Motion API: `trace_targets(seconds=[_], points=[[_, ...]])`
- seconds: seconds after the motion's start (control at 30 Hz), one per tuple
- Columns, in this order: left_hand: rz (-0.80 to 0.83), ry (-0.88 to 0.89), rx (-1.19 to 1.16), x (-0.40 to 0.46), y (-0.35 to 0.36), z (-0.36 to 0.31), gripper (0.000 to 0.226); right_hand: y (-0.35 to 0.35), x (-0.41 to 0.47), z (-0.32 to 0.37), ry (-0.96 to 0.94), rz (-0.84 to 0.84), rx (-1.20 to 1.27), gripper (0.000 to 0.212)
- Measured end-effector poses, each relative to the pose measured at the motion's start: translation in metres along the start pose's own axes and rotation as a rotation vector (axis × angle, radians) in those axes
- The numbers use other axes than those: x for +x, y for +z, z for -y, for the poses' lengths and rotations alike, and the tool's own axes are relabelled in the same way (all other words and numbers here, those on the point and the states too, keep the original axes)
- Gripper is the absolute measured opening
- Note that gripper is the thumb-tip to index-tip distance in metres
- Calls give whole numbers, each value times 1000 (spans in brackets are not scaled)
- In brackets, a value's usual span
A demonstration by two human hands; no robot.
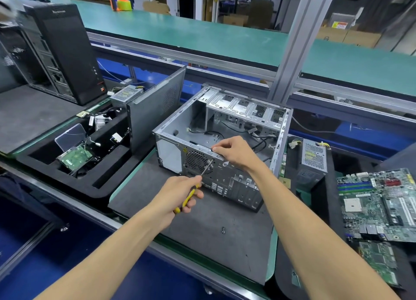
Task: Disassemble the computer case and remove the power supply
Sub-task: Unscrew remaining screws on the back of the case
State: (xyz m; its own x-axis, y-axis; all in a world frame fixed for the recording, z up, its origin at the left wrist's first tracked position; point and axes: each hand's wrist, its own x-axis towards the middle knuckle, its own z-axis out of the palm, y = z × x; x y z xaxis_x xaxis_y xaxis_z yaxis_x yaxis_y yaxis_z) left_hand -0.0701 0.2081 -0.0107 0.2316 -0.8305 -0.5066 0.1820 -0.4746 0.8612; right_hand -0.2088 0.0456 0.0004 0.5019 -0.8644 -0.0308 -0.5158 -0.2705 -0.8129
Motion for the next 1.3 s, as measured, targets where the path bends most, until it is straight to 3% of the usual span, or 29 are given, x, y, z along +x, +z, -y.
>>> trace_targets(seconds=[0.13,0.47,0.7,0.9,1.13,1.3], points=[[74,-66,35,4,0,-4,47,1,0,0,4,-6,5,15],[98,34,29,12,13,-10,19,0,0,0,9,-2,5,15],[122,3,-19,17,24,-11,23,0,0,1,21,0,-1,15],[-46,134,62,27,23,-13,15,-1,0,3,17,-4,-6,15],[17,99,82,36,22,-20,25,-2,-1,4,23,-4,-1,16],[6,85,23,40,29,-19,18,-2,-1,5,20,3,-4,16]])
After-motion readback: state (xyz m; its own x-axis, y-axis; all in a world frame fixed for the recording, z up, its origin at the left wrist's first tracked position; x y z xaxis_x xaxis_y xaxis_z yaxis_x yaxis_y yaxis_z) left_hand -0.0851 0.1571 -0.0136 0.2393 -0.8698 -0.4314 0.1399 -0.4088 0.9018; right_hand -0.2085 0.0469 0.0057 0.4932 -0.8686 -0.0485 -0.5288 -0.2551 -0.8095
